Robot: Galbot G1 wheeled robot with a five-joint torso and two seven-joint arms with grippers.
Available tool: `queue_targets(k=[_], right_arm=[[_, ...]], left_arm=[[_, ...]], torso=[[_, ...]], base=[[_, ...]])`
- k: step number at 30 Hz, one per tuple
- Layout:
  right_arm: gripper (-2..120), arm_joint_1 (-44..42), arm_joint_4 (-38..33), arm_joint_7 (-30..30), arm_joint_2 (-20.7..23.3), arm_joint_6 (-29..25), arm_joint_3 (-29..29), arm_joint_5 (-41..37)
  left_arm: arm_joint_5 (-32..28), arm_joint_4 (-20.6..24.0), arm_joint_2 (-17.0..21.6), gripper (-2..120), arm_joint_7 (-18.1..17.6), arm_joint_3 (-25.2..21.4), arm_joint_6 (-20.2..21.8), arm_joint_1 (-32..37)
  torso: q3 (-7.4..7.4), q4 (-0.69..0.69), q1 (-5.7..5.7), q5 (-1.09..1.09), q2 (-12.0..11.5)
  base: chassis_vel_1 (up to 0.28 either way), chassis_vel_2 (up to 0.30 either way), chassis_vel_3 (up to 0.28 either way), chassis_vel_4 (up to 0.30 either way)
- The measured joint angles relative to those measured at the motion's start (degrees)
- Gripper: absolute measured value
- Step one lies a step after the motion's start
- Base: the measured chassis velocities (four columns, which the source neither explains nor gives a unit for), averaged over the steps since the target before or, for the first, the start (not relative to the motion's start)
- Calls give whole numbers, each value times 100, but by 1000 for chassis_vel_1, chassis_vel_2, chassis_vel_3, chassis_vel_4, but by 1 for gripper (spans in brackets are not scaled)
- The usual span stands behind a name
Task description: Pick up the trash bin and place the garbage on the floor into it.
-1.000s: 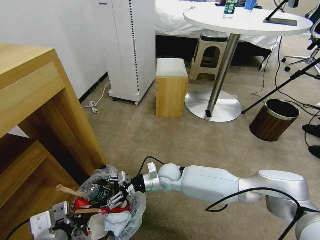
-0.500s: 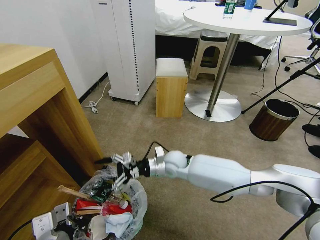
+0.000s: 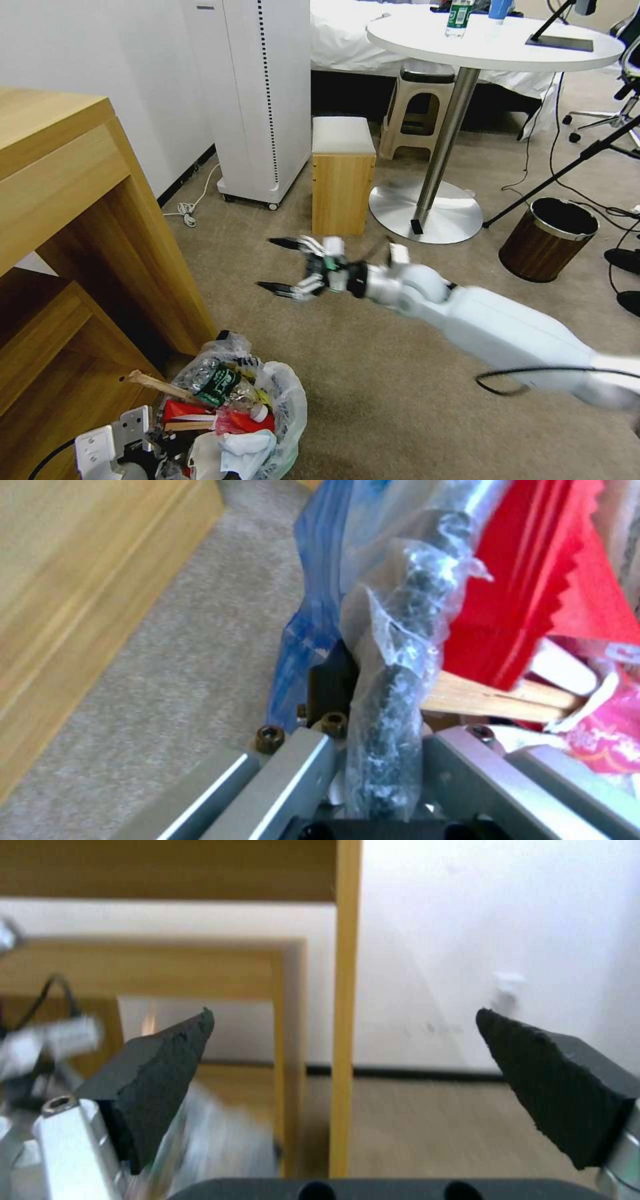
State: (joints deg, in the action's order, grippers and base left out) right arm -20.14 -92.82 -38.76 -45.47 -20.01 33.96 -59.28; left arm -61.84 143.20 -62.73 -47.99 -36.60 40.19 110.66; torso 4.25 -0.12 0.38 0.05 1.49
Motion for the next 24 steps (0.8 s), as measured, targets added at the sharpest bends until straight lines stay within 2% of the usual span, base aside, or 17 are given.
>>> queue_targets(k=[1,2,3,4,5,8,13,16,24], right_arm=[[100,0,0,0,0,0,0,0],[100,-367,-95,-16,288,-88,-194,124],[100,-482,-128,-18,382,-117,-259,161],[100,-902,-247,-48,733,-210,-581,263],[100,-902,-247,-48,733,-210,-581,263],[100,-1721,-491,-159,1348,-250,-1498,470],[100,-2076,-551,-119,1557,-253,-2039,482],[100,-2489,-511,-67,1699,-296,-2482,481],[100,-3150,-396,-26,1773,-346,-3149,556]], left_arm=[[0,0,0,0,0,0,0,0],[-137,1,70,0,-3,3,-11,-33],[-208,3,102,0,-4,8,-23,-51],[-382,4,186,0,-11,23,-56,-97],[-382,4,186,0,-11,23,-56,-97],[-735,-23,478,0,-73,99,-127,-301],[-861,-102,683,0,-73,184,-146,-423],[-1046,-196,993,0,-91,215,-173,-580],[-1524,-262,1484,0,-219,238,-237,-887]], torso=[[0,0,0,0,0],[0,-3,0,-1,0],[0,-3,0,1,0],[0,-1,0,-2,0],[0,-1,0,-2,0],[-1,-2,0,-3,0],[0,1,0,-5,0],[0,0,0,-5,0],[0,0,0,-4,0]], base=[[0,0,0,0],[0,0,0,0],[0,0,0,0],[0,0,0,0],[0,0,0,0],[0,0,0,0],[0,0,0,0],[0,0,0,0],[0,0,0,0]])
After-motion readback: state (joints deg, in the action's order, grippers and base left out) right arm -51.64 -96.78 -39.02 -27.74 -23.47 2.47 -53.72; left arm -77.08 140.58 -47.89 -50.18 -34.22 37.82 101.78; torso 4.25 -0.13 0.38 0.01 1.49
